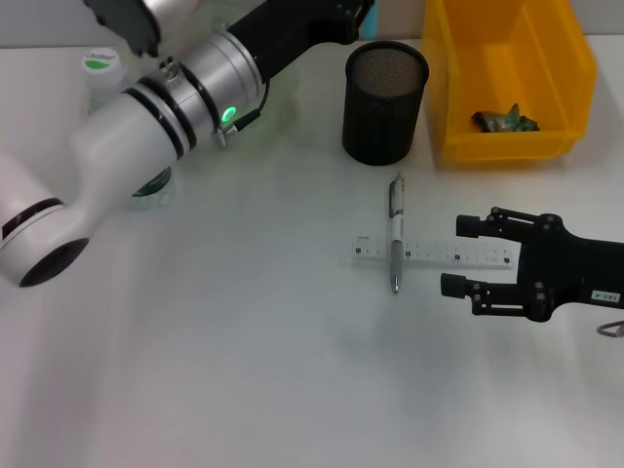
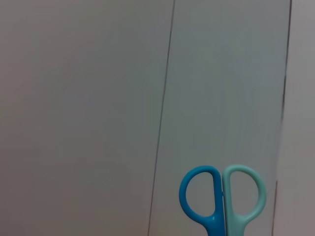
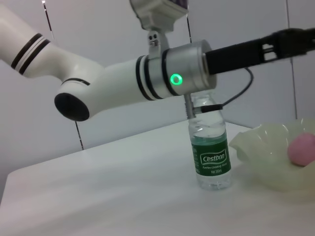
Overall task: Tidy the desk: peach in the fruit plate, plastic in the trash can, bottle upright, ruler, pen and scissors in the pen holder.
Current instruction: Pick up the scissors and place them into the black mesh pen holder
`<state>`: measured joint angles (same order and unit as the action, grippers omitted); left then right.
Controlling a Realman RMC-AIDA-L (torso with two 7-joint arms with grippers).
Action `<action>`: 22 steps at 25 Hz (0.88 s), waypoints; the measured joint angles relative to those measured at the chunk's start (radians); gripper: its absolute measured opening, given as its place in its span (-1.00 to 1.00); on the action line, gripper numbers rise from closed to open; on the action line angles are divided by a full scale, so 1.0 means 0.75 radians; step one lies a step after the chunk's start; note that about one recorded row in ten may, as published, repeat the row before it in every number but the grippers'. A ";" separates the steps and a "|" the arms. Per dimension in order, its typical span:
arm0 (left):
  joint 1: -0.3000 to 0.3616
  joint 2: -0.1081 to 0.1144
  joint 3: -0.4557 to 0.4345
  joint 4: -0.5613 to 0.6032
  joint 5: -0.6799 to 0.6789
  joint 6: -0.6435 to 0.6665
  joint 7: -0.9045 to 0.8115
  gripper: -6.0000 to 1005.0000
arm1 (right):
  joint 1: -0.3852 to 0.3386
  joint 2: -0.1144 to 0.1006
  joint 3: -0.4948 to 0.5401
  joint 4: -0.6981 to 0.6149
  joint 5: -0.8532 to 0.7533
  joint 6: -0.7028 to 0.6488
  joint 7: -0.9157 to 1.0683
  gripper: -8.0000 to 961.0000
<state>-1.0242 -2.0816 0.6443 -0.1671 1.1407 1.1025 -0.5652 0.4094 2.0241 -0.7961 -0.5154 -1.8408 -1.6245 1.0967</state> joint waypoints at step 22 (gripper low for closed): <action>0.003 0.000 -0.609 -0.061 0.626 -0.057 0.062 -0.54 | 0.026 0.015 -0.005 0.003 0.000 0.000 0.000 0.69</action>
<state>-1.0218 -2.0816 0.1874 -0.2132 1.6105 1.0598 -0.5186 0.4289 2.0357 -0.7997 -0.5128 -1.8406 -1.6244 1.0968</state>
